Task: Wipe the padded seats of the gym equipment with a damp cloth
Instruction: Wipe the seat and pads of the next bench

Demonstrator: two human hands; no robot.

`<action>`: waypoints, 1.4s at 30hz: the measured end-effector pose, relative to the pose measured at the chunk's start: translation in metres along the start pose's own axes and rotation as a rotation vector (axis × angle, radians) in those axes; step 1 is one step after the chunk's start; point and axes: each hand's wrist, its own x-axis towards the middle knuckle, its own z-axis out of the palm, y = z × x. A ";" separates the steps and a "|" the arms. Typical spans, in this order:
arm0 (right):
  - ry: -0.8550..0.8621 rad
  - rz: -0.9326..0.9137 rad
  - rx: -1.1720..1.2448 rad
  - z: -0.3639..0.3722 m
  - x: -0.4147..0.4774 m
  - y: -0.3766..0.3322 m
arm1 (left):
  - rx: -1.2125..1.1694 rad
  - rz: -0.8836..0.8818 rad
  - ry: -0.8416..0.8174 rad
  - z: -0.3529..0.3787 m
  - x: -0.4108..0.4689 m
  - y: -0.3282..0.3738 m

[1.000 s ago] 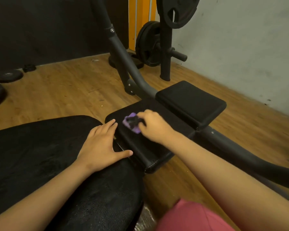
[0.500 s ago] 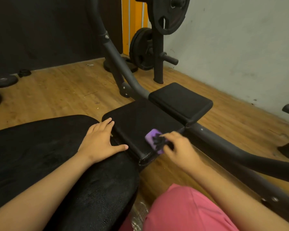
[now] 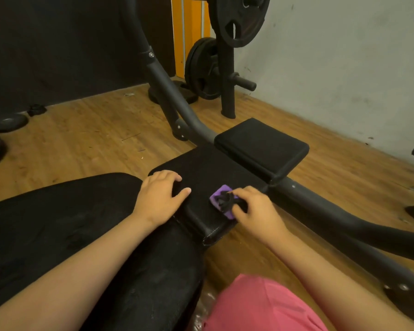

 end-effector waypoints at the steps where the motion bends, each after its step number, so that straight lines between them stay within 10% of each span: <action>1: -0.100 -0.055 0.029 -0.001 0.007 -0.007 | 0.002 0.010 0.006 0.001 0.012 0.001; 10: -0.043 0.030 0.012 -0.069 0.129 -0.045 | 0.032 -0.049 -0.001 -0.059 0.100 0.005; 17: -0.350 0.027 -0.204 -0.093 0.155 -0.166 | 0.027 -0.093 -0.108 -0.164 0.084 0.002; 32: -0.461 -0.053 -0.038 -0.164 0.096 -0.478 | 0.032 -0.378 -0.152 -0.475 -0.091 -0.042; 42: -0.564 -0.246 0.189 -0.166 0.041 -0.628 | -0.072 -0.746 0.160 -0.607 -0.244 -0.030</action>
